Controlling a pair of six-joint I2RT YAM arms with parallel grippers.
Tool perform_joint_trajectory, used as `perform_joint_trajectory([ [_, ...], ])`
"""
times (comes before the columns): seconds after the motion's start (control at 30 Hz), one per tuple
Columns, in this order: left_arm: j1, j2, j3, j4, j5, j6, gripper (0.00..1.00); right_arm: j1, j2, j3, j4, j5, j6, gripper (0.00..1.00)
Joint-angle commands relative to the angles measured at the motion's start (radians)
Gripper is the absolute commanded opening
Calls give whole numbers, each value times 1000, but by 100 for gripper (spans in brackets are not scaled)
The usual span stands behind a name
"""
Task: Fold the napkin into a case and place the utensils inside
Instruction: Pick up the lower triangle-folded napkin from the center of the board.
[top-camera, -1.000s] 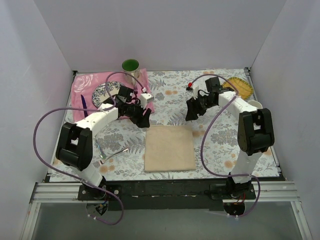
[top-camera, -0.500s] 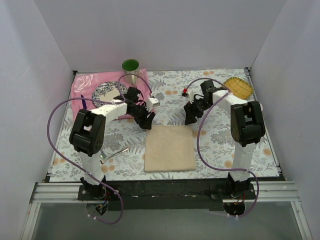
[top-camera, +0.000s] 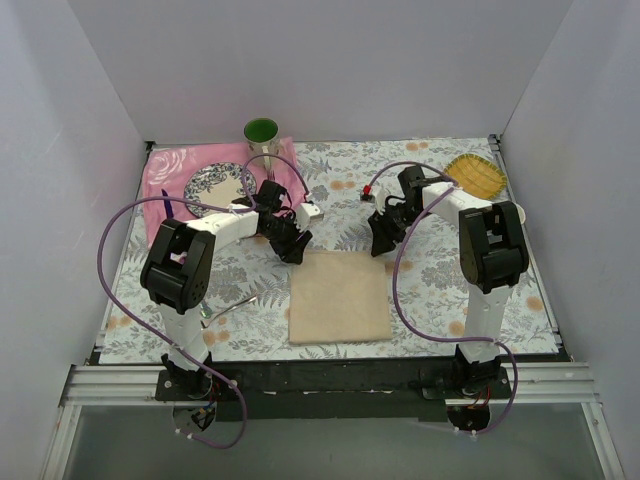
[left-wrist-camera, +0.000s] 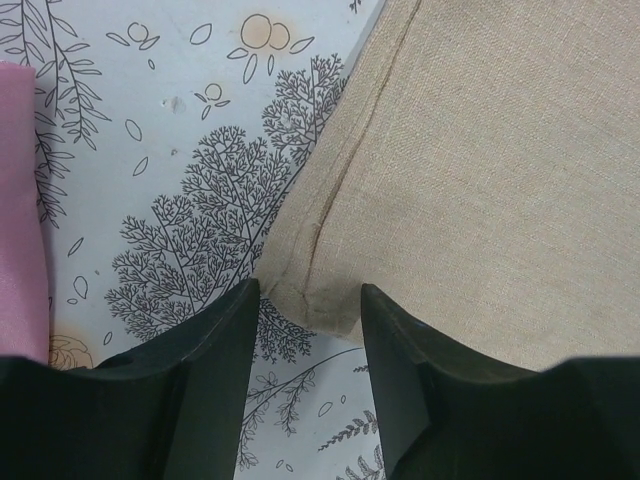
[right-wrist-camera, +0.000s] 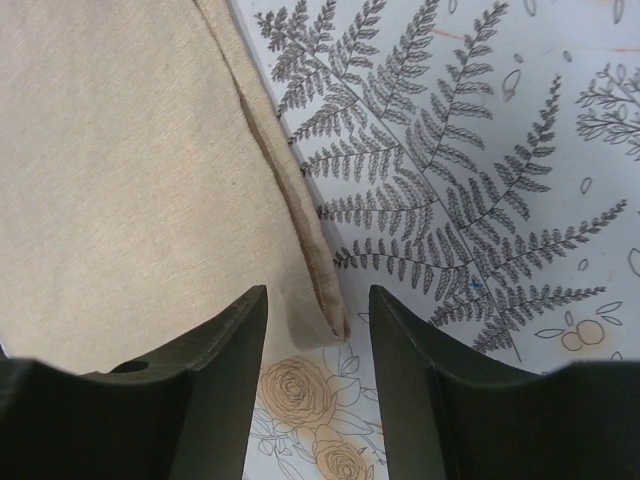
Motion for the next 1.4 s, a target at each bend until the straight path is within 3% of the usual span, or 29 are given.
perform_joint_trajectory([
  [0.0, -3, -17, -2, 14, -6, 6, 43, 2, 15, 28, -86, -44, -66, 52],
  [0.33, 6, 6, 27, 31, -25, 3, 43, 1, 46, 86, -133, -49, -85, 44],
  [0.57, 28, 11, 43, 63, -29, -52, 49, 2, 61, 106, -146, -51, -85, 39],
  [0.73, 28, 37, 79, -14, 29, 0, 51, 1, 71, 118, -156, -54, -85, 38],
  [1.07, 23, 47, 61, -109, 119, 38, 38, 1, 77, 123, -163, -58, -86, 32],
  [1.37, 37, 47, 78, 15, 60, -56, 30, 1, 80, 140, -149, -55, -82, 20],
])
